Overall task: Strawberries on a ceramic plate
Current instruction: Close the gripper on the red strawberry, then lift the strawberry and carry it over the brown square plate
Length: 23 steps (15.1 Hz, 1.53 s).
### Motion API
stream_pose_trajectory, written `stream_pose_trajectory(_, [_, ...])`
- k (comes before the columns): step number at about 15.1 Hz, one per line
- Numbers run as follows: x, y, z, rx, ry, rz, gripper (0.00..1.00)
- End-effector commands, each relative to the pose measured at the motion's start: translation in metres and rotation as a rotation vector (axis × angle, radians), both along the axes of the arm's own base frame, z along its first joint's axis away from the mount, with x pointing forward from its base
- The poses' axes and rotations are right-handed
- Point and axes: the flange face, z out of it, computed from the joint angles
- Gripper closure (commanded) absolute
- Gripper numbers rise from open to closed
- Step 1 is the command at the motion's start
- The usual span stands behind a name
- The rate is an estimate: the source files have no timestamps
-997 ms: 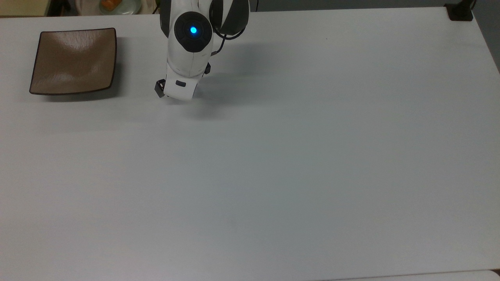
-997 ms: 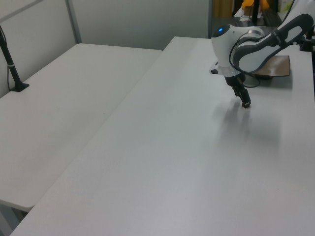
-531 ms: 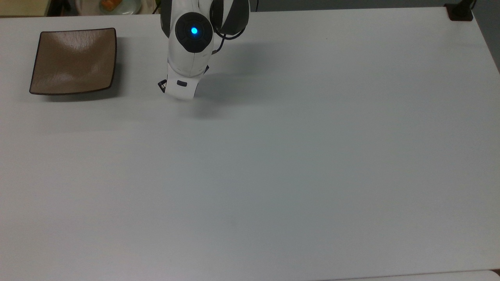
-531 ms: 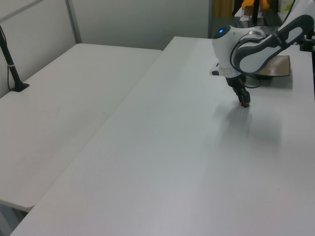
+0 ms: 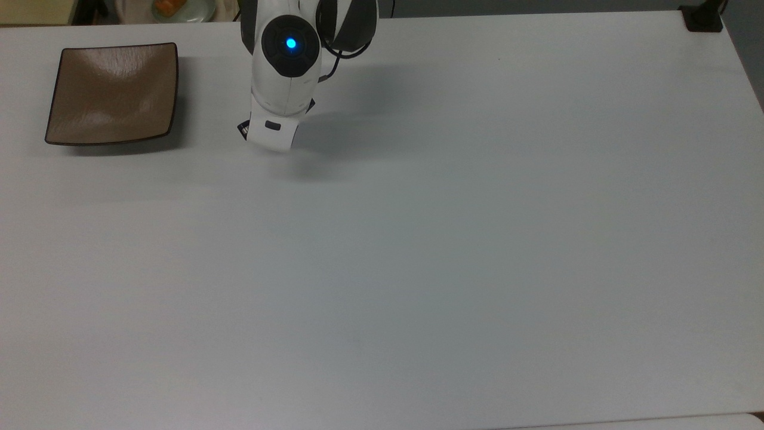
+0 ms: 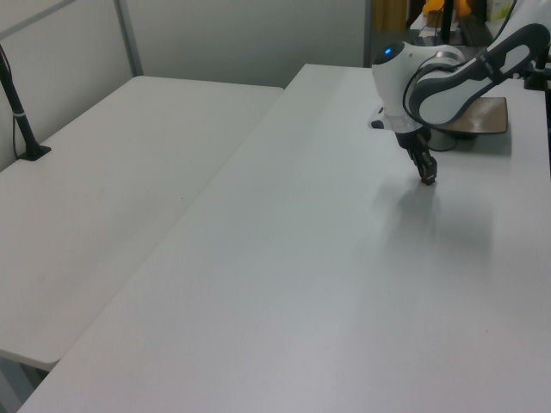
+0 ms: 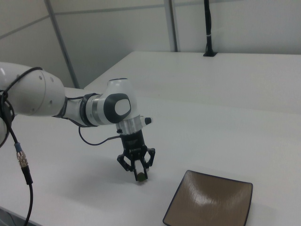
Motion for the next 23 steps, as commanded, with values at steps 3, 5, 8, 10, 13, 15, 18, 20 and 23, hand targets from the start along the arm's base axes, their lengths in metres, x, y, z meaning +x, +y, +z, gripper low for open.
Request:
stream_pose_trajectory(3, [0.004,-0.004,0.061,-0.005,-0.066,-0.040,0.96])
stream_pose_trajectory(5, [0.006,-0.002,0.087,0.014,-0.099,-0.063,0.95])
stream_pose_trajectory(8, [0.009,0.001,0.133,0.060,-0.118,-0.111,0.95])
stream_pose_trajectory(10, [0.008,0.005,0.172,0.120,-0.125,-0.150,0.95])
stream_pose_trajectory(13, [0.004,0.003,0.201,0.163,-0.147,-0.179,0.95])
stream_pose_trajectory(15, [-0.001,-0.008,0.214,0.174,-0.169,-0.195,0.95])
stream_pose_trajectory(18, [-0.007,-0.046,0.234,0.239,-0.215,-0.282,0.95])
stream_pose_trajectory(20, [-0.006,-0.067,0.239,0.262,-0.235,-0.324,0.94])
stream_pose_trajectory(23, [-0.011,-0.108,0.233,0.257,-0.236,-0.355,0.94])
